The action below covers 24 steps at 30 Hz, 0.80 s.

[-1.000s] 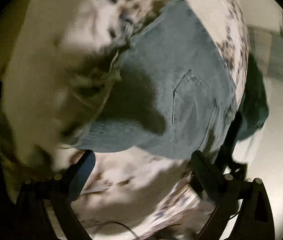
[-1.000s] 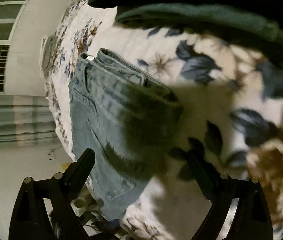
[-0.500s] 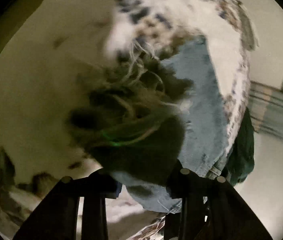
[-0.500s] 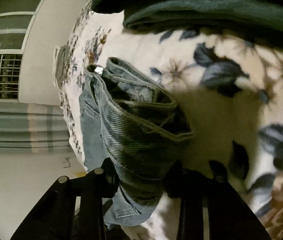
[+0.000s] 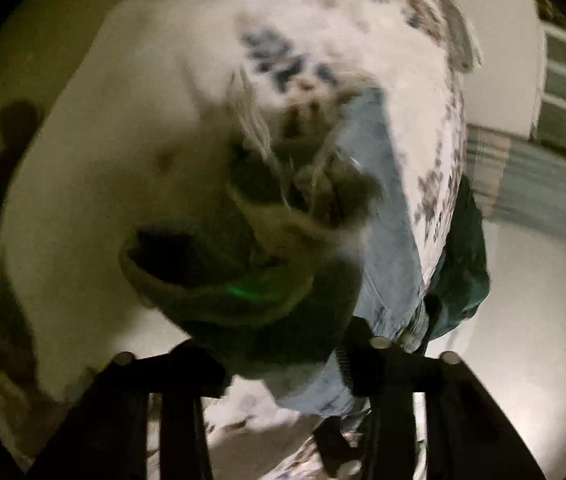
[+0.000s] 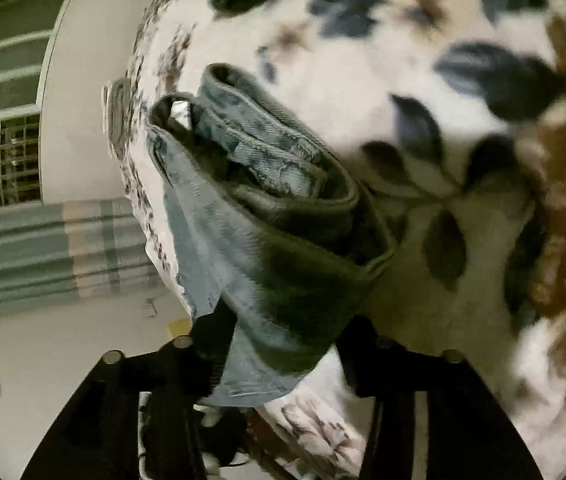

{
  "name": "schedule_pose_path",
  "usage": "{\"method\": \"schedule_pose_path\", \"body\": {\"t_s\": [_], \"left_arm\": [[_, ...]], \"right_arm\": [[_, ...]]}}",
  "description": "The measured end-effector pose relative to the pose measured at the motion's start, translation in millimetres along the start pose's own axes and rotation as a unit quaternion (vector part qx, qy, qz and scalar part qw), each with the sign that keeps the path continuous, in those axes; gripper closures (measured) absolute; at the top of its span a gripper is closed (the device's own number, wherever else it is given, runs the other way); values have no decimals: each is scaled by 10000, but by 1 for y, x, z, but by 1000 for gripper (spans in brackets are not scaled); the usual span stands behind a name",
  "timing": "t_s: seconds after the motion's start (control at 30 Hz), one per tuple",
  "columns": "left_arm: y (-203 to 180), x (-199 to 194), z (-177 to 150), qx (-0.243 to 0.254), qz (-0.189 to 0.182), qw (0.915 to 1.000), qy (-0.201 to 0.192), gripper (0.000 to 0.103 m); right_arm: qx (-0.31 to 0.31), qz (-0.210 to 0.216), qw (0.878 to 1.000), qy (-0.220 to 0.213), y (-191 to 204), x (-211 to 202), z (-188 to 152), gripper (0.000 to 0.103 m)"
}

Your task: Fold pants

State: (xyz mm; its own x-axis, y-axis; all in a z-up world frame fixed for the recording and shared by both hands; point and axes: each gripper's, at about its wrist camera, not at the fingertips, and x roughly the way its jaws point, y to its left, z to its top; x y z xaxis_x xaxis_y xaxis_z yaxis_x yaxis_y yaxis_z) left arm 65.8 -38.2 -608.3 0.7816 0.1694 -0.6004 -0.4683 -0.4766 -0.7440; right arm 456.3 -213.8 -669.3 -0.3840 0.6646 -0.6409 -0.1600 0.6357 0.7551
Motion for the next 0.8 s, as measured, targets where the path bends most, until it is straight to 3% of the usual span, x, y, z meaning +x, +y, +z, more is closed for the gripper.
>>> {"method": "schedule_pose_path", "body": {"t_s": [0.03, 0.13, 0.33, 0.37, 0.4, 0.43, 0.47, 0.6, 0.8], "left_arm": [[3, 2, 1, -59, -79, 10000, -11, 51], [0, 8, 4, 87, -131, 9998, -104, 47], [-25, 19, 9, 507, 79, 9982, -302, 49], [-30, 20, 10, 558, 72, 9978, -342, 49], [-29, 18, 12, 594, 61, 9975, -368, 53], [-35, 19, 14, 684, 119, 9968, -405, 71], [-40, 20, 16, 768, 129, 9961, -415, 76], [-73, 9, 13, 1316, 156, 9903, -421, 81], [-138, -18, 5, 1842, 105, 9827, -163, 81]], "right_arm": [[36, 103, 9999, -75, -3, 0, 1, 45], [59, 382, 9989, -250, -7, 2, 4, 33], [66, 493, 9976, -472, -1, 15, 6, 31], [96, 489, 9974, -525, 0, 14, 6, 32], [130, 437, 9973, -578, 1, 13, 9, 43], [170, 342, 9971, -655, 2, 14, 8, 51], [189, 261, 9970, -699, 3, 15, 7, 57], [186, -30, 9965, -820, 15, 8, 1, 68], [197, 26, 9943, -1047, 61, -33, -12, 72]]}}
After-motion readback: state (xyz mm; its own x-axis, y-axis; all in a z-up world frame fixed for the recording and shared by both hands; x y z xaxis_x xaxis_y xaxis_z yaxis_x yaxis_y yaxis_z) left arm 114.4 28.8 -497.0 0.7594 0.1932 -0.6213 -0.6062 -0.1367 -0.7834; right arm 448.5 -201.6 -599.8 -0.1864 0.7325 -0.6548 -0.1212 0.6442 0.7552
